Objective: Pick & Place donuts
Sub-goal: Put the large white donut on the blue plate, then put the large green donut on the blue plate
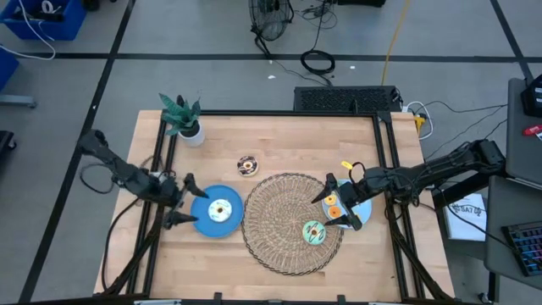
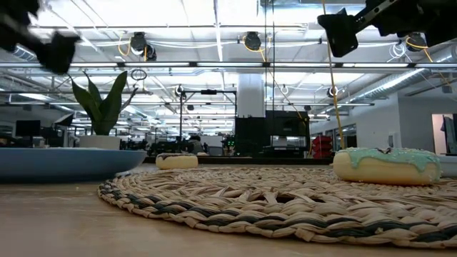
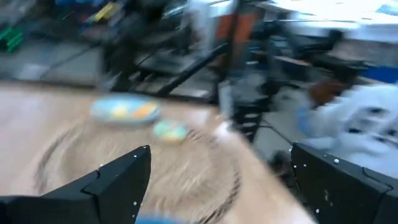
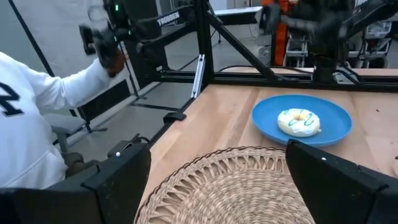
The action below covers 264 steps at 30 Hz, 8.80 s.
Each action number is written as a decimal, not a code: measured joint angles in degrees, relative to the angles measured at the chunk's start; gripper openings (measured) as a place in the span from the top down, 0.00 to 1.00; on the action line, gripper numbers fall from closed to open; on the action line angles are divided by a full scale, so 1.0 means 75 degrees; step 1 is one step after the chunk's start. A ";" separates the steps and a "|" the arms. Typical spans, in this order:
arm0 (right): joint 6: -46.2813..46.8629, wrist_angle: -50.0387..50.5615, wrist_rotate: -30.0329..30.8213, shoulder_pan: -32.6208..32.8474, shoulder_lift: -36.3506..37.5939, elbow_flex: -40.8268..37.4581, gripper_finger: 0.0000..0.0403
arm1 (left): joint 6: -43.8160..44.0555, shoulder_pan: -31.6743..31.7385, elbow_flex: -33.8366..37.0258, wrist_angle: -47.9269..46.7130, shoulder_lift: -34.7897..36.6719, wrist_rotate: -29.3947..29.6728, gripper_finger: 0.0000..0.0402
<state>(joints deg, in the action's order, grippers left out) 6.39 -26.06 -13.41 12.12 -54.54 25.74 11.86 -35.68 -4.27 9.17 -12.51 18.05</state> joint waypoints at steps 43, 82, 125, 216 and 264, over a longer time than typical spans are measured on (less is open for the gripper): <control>-0.0574 -0.0026 0.0985 -0.0015 0.0000 0.0000 0.11 | 0.0197 0.1696 -0.6130 -0.3772 -0.9055 -0.0444 0.56; -0.0822 0.0317 0.0982 -0.0015 0.0003 0.0000 0.11 | 0.3448 0.1667 -0.6124 -0.6313 -1.0629 -0.1139 0.99; -0.0807 0.0314 0.0985 -0.0015 0.0003 0.0000 0.11 | 0.0781 0.1219 -0.4702 -0.3009 -0.6800 0.3135 0.98; 0.2207 0.6116 0.3985 0.2728 -0.5064 0.3250 0.13 | -0.0552 0.4097 -0.0228 -0.3006 0.1451 -0.0998 0.98; -0.1806 -0.0250 0.3556 0.0601 -0.5086 0.3537 0.34 | -0.0555 0.4097 -0.0228 -0.3013 0.1451 -0.0998 0.98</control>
<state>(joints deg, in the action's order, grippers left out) -7.15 -27.94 13.26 16.63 -92.69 52.27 7.70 -4.95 -5.98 -13.42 -1.63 10.57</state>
